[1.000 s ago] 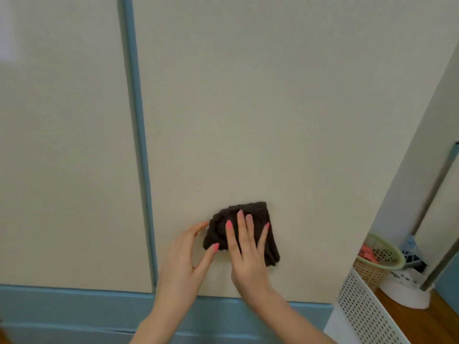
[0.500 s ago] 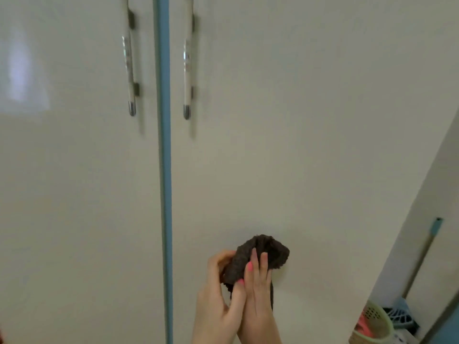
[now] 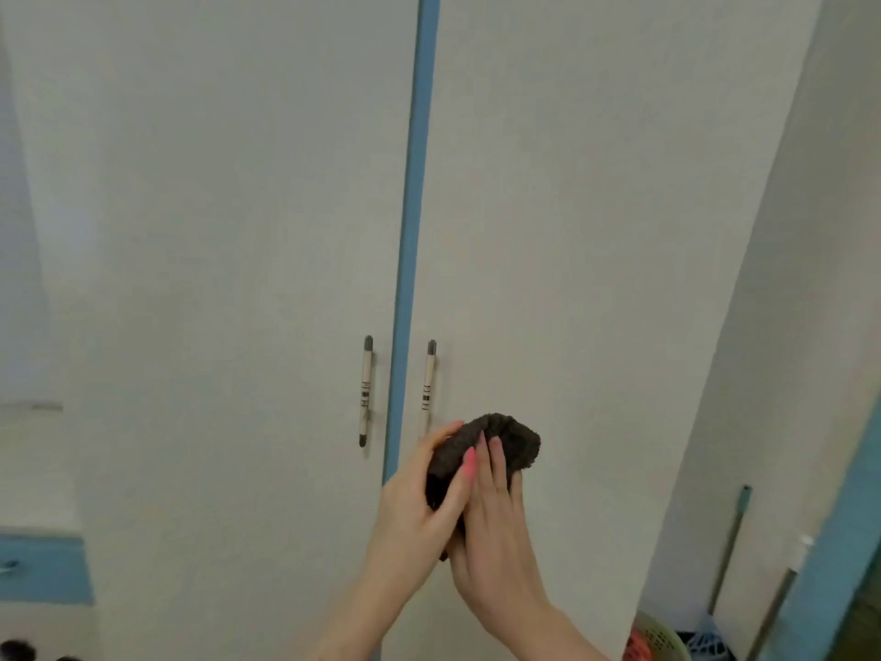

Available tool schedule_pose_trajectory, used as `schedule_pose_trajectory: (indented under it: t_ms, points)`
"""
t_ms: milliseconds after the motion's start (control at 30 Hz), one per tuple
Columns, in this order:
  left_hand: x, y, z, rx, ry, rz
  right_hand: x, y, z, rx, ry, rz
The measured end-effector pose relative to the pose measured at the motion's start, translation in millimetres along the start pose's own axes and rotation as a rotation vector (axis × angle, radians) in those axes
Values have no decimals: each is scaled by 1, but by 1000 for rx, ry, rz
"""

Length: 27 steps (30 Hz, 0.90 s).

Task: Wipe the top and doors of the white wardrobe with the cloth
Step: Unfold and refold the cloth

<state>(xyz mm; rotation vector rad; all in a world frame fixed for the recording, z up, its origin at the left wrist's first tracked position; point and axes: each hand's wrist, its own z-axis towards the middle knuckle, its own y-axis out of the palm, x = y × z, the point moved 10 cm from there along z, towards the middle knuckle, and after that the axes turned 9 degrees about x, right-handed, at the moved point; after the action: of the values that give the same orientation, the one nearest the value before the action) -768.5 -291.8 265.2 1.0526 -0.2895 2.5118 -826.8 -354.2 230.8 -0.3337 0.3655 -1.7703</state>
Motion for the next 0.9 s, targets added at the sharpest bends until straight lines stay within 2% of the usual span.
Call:
schedule_pose_trajectory:
  t_ms: [133, 300, 433, 533, 667, 733, 767, 900]
  points:
    - [6, -49, 9, -37, -29, -28, -45, -15, 11, -69, 26, -31]
    - [23, -106, 19, -105, 22, 47, -92, -31, 19, -130, 77, -89]
    - [33, -132, 27, -170, 48, 107, -102, -53, 31, -95, 198, -81]
    - [36, -152, 29, -171, 63, 117, -88, -63, 44, -21, 402, 87]
    - [22, -177, 31, -143, 31, 92, -76, -17, 31, -245, 830, 636]
    - [12, -190, 30, -129, 14, 77, -86, 2, 24, -323, 873, 716]
    - [7, -198, 29, -123, 5, 75, -92, 7, 23, -311, 882, 740]
    - [-16, -231, 33, -128, -53, 85, -116, 18, 33, -142, 959, 812]
